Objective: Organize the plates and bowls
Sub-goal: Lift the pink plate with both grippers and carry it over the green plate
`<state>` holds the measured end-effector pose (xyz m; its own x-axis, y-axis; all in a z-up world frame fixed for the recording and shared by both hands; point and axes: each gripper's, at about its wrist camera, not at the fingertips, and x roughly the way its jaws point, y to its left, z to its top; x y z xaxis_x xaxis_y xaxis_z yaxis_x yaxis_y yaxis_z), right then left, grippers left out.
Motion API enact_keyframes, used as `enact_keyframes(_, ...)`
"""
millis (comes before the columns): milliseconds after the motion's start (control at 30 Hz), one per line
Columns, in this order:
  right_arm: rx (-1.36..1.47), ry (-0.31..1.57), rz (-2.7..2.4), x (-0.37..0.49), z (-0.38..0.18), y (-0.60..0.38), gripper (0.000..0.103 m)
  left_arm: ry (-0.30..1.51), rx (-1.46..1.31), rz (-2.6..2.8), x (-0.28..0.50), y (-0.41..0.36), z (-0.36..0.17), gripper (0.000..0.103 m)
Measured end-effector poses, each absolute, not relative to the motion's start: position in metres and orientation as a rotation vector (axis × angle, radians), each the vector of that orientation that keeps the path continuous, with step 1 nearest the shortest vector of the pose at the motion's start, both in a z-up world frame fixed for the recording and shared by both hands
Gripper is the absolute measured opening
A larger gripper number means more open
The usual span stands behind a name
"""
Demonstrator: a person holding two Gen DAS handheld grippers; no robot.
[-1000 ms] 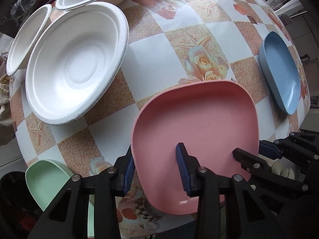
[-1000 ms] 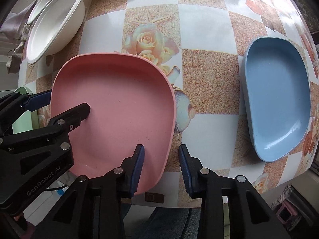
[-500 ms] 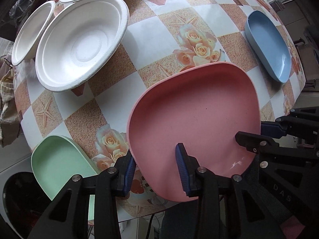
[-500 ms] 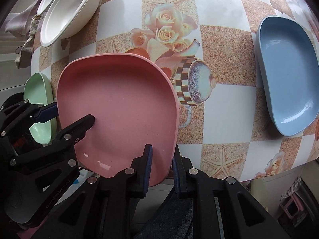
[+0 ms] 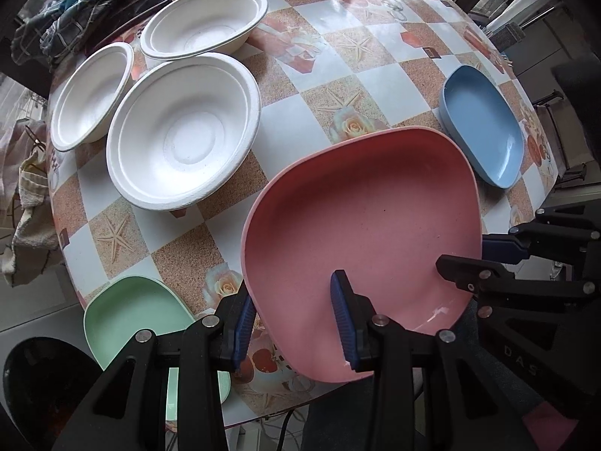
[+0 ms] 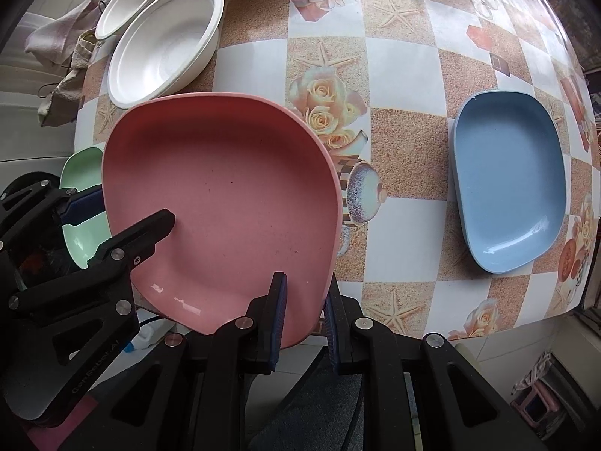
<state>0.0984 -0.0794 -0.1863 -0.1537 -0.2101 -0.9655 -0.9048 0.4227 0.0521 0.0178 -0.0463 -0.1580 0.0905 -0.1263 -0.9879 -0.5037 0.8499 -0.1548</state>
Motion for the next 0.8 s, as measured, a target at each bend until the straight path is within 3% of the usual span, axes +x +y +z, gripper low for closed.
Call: enact_keyframes(800,-1.076,1.512,0.903,0.067,-0.159,-0.06,0.022,1.355,-0.548,0.435,-0.028,-0.014,-0.118,0.042)
